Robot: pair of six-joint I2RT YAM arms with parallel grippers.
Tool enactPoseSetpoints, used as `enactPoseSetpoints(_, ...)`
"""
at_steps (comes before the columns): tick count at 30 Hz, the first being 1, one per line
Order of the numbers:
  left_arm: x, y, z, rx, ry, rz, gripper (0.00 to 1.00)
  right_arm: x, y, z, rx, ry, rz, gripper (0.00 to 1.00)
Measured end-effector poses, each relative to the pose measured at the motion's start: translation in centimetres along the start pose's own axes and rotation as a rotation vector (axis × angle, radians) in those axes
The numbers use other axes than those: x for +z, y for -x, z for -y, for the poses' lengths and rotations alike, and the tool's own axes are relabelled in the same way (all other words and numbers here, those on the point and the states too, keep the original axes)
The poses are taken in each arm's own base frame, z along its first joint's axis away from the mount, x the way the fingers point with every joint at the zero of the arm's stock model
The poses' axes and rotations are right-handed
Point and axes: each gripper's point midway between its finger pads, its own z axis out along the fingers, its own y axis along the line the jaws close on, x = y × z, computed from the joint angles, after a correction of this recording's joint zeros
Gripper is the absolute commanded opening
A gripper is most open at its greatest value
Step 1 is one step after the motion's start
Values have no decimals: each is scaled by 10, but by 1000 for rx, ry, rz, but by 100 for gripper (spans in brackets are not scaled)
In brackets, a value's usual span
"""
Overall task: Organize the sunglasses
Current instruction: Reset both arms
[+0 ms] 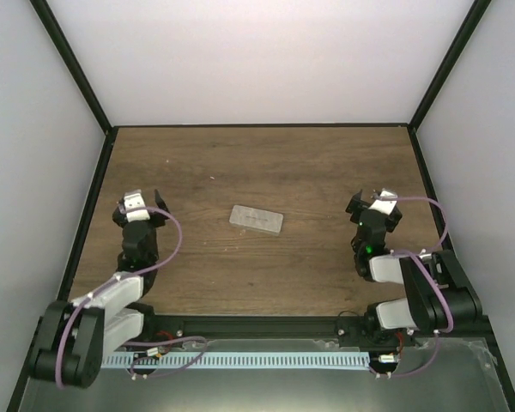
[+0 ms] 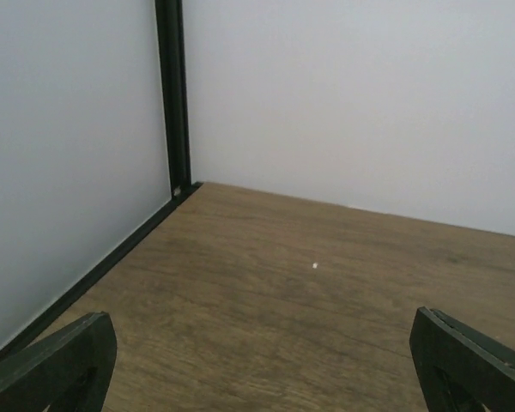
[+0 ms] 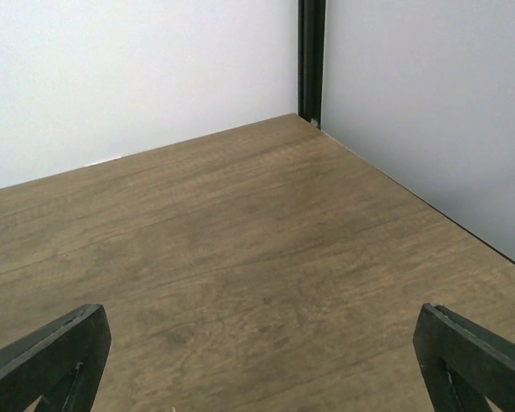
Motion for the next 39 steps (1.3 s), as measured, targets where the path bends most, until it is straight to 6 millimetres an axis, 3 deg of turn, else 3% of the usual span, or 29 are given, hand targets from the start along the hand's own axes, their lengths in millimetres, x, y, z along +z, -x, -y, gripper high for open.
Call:
enactPoseSetpoints(3, 18, -15, -5, 19, 35, -59, 100, 6, 5, -4, -2, 16, 20, 100)
enactPoseSetpoints(10, 37, -51, -15, 35, 23, -164, 100, 12, 6, -7, -7, 48, 47, 100)
enactPoseSetpoints(12, 41, -52, -15, 32, -10, -174, 100, 16, 6, -12, -20, 75, 40, 100)
enactPoseSetpoints(17, 44, -43, 9, 73, -156, -127, 100, 32, 10, -42, -76, 198, 21, 100)
enactPoseSetpoints(19, 42, -42, 10, 70, -176, -90, 100, 32, 11, -48, -89, 231, 22, 100)
enactPoseSetpoints(21, 44, -54, 3, 65, -175, -98, 100, 31, 10, -50, -98, 246, 20, 100)
enactPoseSetpoints(24, 47, -70, -5, 65, -170, -145, 100, 30, 9, -49, -96, 245, 18, 100)
enactPoseSetpoints(32, 66, -51, 18, 80, -238, -108, 100, 33, 5, -38, -73, 212, 1, 100)
enactPoseSetpoints(39, 64, -56, 24, 99, -268, -126, 100, 32, 5, -41, -71, 230, -1, 100)
